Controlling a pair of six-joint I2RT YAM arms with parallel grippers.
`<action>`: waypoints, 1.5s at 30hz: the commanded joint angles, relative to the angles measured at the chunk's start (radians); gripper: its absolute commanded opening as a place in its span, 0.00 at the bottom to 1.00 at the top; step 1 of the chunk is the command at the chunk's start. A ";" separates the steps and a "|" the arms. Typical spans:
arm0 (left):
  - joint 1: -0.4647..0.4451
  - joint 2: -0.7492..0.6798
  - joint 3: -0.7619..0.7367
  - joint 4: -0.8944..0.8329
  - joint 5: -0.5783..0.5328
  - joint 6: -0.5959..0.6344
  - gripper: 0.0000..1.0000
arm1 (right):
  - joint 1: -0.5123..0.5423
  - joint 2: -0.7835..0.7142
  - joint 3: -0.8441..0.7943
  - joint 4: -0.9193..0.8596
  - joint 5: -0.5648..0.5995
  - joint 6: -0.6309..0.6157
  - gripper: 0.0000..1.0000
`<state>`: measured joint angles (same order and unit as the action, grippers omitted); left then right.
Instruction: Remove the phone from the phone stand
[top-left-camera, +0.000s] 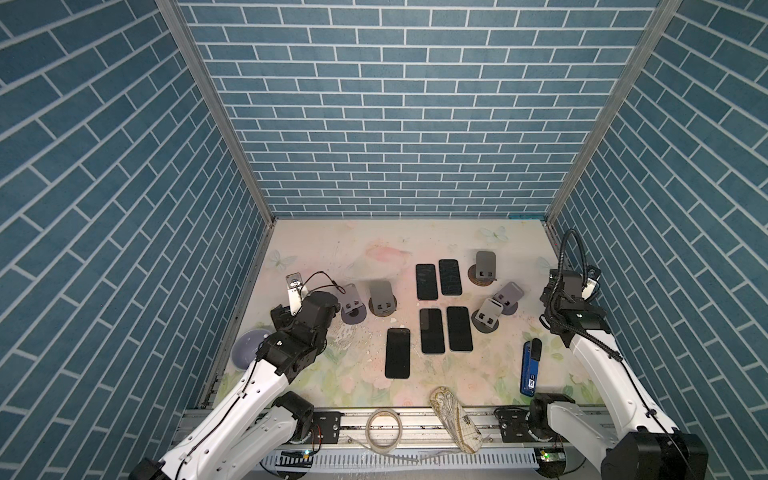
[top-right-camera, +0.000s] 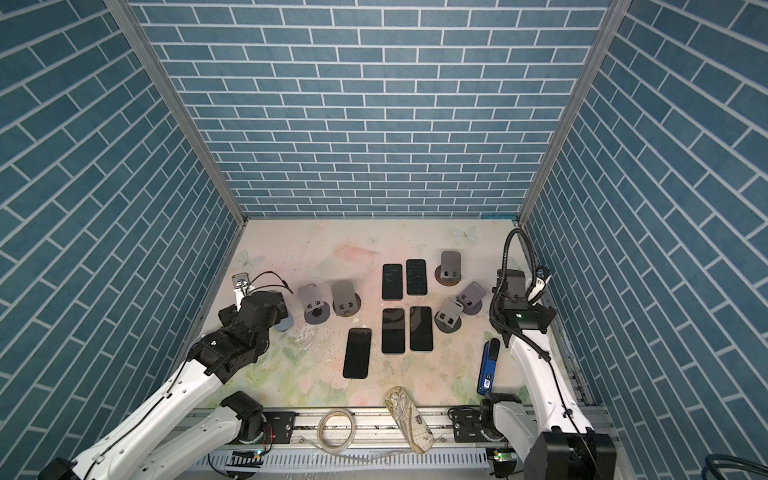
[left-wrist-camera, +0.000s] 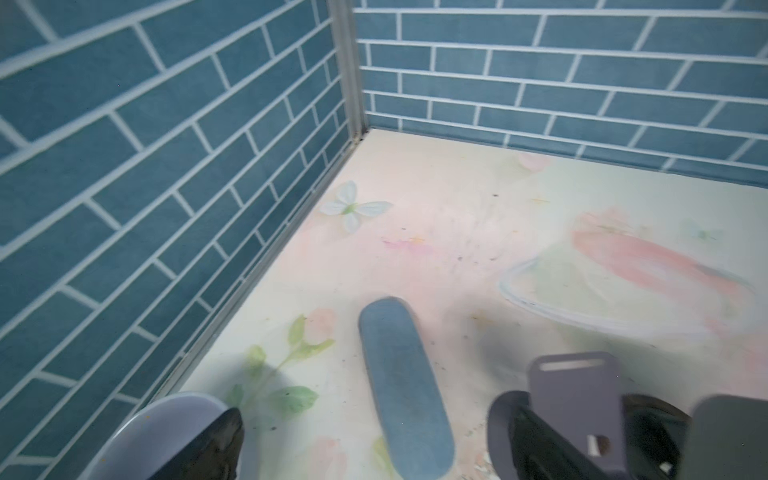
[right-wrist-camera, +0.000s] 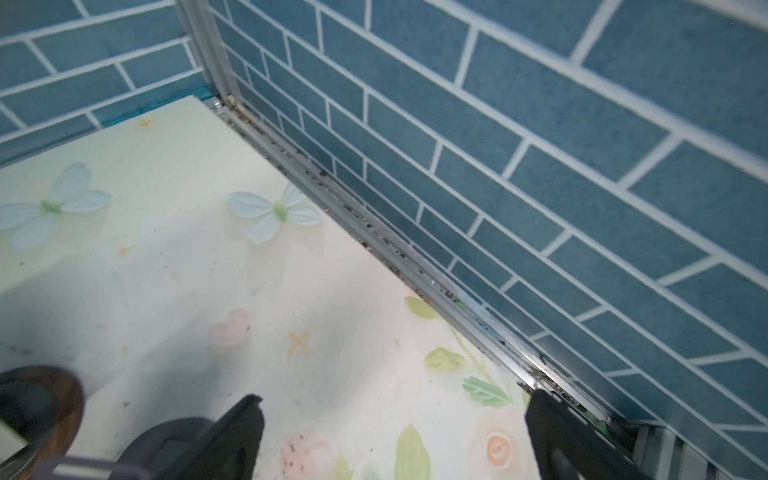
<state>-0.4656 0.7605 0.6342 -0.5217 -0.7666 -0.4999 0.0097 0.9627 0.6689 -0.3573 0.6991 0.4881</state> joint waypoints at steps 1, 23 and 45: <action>0.076 -0.029 -0.052 0.026 -0.022 0.050 1.00 | -0.031 -0.019 -0.080 0.152 0.025 -0.030 0.99; 0.249 0.207 -0.421 1.085 0.068 0.473 1.00 | -0.040 0.446 -0.346 1.224 -0.235 -0.281 0.99; 0.435 0.773 -0.320 1.536 0.526 0.514 1.00 | -0.031 0.580 -0.305 1.283 -0.485 -0.401 0.99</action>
<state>-0.0360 1.5265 0.2802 0.9428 -0.2760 -0.0029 -0.0261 1.5352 0.3370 0.9276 0.2256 0.1291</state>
